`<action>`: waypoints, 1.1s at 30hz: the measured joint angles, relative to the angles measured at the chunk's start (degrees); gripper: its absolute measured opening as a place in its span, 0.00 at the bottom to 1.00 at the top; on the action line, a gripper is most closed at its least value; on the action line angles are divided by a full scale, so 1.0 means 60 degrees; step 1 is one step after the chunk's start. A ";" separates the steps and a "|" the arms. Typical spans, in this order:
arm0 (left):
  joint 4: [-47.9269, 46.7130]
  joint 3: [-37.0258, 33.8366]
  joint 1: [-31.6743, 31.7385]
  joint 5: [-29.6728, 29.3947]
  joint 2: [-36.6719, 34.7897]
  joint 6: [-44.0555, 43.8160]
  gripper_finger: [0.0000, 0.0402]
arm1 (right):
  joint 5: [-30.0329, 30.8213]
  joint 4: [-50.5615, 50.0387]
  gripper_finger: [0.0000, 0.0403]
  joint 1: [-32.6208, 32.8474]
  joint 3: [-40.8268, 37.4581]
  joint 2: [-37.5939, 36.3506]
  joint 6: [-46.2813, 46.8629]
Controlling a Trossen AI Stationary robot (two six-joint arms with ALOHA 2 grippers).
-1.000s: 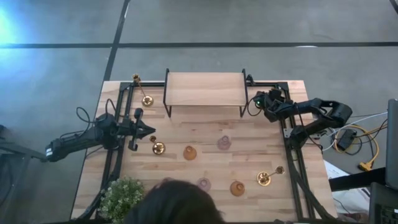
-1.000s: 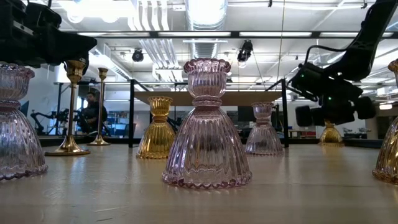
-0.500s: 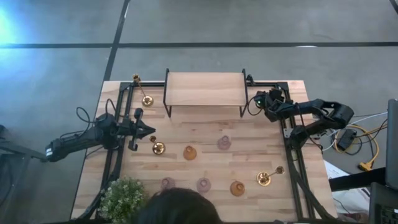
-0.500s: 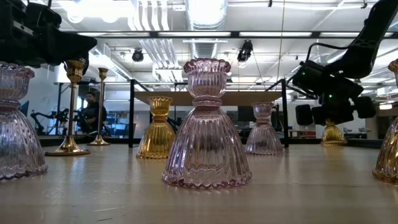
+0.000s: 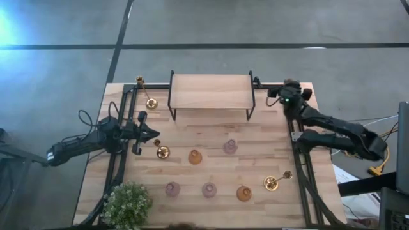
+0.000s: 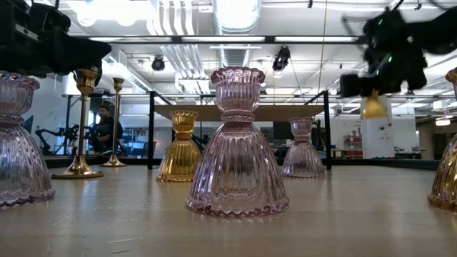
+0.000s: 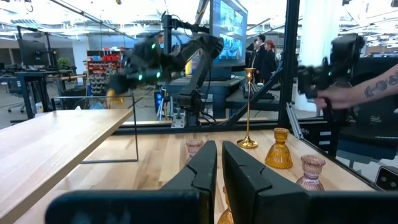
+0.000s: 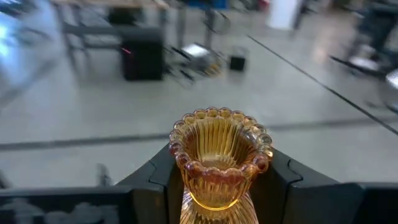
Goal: Pick & Place candle stick holders
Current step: Put the top yellow glass candle holder on the shelf
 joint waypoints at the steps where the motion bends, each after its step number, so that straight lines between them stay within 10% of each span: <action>1: -0.0001 0.0000 -0.0001 0.0002 0.0000 0.0000 0.07 | -0.0312 0.0001 0.31 0.0003 0.0132 -0.0349 -0.0395; 9: 0.0001 0.0000 -0.0003 -0.0001 0.0002 0.0000 0.07 | -0.3148 -0.0880 0.31 0.0007 0.2011 -0.1552 -0.1664; 21: -0.0001 0.0000 0.0000 0.0001 0.0001 0.0000 0.07 | -0.8401 -0.2007 0.31 0.0104 0.5339 0.0469 -0.1690; 33: -0.0001 0.0000 0.0000 0.0001 -0.0001 0.0000 0.07 | -0.9613 -0.1997 0.31 0.1328 0.6324 0.2695 -0.2157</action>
